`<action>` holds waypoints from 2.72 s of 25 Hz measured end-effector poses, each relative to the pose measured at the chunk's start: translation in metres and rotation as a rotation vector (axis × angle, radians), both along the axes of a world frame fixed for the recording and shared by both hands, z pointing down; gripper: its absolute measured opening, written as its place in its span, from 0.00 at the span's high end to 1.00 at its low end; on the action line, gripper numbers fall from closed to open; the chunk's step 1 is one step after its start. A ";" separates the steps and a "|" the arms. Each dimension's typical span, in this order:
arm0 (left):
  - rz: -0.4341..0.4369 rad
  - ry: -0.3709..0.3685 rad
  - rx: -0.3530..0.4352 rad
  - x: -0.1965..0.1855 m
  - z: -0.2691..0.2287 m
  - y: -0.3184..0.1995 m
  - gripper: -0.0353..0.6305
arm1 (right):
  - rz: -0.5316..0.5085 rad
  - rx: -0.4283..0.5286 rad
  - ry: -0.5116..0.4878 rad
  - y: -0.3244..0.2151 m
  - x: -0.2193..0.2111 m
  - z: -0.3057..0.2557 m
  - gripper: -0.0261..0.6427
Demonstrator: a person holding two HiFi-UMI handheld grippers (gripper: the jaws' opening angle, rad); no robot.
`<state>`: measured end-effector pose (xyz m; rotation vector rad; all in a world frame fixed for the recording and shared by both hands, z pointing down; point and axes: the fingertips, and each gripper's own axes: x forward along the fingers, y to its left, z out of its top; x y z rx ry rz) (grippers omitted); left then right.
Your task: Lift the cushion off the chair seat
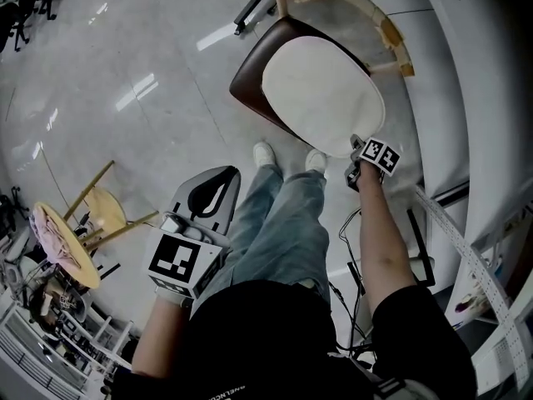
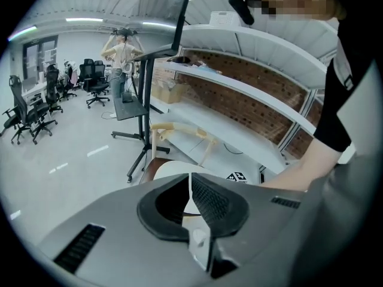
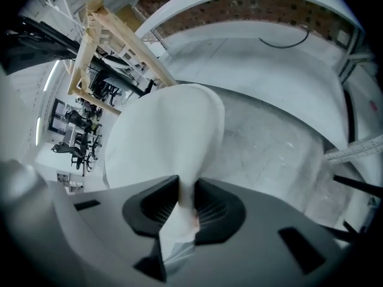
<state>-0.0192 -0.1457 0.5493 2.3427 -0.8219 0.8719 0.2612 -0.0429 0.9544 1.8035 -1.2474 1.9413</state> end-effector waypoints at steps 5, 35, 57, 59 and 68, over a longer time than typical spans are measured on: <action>-0.014 0.002 0.018 -0.001 -0.010 -0.003 0.92 | -0.032 -0.016 0.061 -0.005 0.002 -0.016 0.86; -0.104 0.089 0.033 -0.010 -0.048 -0.022 0.92 | -0.187 0.028 0.276 -0.060 -0.017 -0.155 0.87; -0.040 0.188 0.034 0.018 -0.073 -0.035 0.92 | -0.318 0.199 0.258 -0.100 -0.055 -0.289 0.87; -0.033 0.198 0.023 0.023 -0.074 -0.033 0.92 | -0.314 0.217 0.252 -0.097 -0.055 -0.298 0.87; 0.034 0.226 0.027 0.052 -0.083 -0.027 0.92 | -0.316 0.306 0.266 -0.091 -0.050 -0.350 0.87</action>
